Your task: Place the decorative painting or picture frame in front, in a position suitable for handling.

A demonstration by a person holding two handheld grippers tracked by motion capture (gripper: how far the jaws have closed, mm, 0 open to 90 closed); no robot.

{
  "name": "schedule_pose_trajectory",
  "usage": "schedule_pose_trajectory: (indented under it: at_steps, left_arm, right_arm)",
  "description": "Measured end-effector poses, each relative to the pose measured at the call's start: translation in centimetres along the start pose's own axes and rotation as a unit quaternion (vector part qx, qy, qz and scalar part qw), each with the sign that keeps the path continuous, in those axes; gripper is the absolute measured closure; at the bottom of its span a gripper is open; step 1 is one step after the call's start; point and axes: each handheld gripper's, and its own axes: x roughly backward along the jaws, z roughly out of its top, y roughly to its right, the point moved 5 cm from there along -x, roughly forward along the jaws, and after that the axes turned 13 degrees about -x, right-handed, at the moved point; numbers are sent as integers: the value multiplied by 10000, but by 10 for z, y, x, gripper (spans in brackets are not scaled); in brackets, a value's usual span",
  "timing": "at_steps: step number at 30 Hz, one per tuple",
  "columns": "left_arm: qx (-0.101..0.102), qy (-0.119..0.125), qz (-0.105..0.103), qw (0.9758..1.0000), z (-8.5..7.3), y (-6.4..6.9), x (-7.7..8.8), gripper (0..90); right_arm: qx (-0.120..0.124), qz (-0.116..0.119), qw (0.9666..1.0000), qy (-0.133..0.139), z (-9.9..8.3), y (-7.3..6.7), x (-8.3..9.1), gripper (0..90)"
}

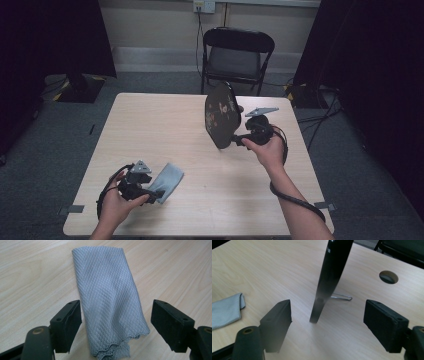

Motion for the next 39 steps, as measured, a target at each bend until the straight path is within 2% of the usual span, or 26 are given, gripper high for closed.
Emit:
schedule_pose_trajectory:
  at_steps: [6,11,15,18,21,22,28,35,39]
  left_arm:
    - [3,41,9,10000,0,-2,2,245]
    - [-8,48,-31,10000,-1,-2,0,248]
    - [-46,36,-40,10000,-1,-1,0,249]
    - [-63,50,-40,10000,-1,-1,0,250]
    - [-61,22,-39,10000,-2,-2,1,251]
    - [-52,18,-36,10000,-2,-2,1,251]
    - [-10,50,2,10000,-3,-2,3,252]
    - [-54,24,-30,10000,-2,2,2,252]
    - [-88,40,-25,10000,-1,4,3,252]
  right_arm:
    - [-182,-19,9998,65,15,-2,-6,310]
    - [-340,-56,9994,51,23,-2,-13,433]
    - [-585,-1,9982,108,32,-3,-16,515]
    - [-695,-52,9975,137,38,-2,-15,623]
    - [-791,-34,9968,117,40,-2,-14,790]
    - [-805,-62,9966,154,41,-3,-14,800]
    - [-971,-31,9952,121,36,-1,-11,809]
    - [-863,40,9962,54,24,-5,1,797]
    - [-881,23,9961,80,29,-7,-1,601]
